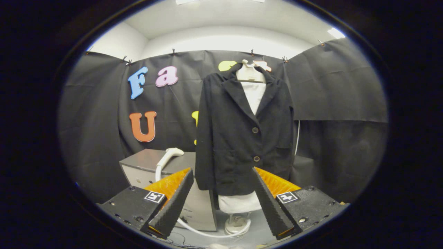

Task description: Iron the clothes twice with a garment steamer, once on the left side and once on the right side.

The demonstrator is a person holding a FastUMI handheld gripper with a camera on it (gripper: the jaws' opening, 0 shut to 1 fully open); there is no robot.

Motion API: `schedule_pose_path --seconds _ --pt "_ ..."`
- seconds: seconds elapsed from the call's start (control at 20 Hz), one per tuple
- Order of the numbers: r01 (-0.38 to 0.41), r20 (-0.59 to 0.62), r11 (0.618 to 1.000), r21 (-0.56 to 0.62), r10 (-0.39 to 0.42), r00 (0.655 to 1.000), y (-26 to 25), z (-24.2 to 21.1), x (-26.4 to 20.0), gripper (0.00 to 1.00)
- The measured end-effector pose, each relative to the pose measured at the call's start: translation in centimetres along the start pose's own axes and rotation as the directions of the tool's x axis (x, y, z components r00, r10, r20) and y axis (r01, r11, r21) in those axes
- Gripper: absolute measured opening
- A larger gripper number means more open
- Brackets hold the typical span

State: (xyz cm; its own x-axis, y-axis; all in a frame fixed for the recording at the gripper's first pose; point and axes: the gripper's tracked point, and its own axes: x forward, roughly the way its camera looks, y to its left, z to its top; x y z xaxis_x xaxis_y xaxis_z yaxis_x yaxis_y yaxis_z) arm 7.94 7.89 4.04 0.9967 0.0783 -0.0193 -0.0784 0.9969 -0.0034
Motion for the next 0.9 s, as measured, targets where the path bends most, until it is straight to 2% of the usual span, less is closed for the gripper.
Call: schedule_pose_path --seconds 0.2,0.5,0.7,0.9 --pt "-0.059 0.020 0.998 0.004 0.058 0.998 4.6 2.9 4.4 1.00" --pt "-0.151 -0.023 0.988 0.015 0.151 0.988 13.7 4.8 12.6 1.00" --pt "-0.201 -0.089 0.979 0.019 0.202 0.975 19.2 3.5 18.0 1.00" --pt "-0.225 -0.182 0.974 0.012 0.224 0.957 23.5 0.3 23.5 1.00"
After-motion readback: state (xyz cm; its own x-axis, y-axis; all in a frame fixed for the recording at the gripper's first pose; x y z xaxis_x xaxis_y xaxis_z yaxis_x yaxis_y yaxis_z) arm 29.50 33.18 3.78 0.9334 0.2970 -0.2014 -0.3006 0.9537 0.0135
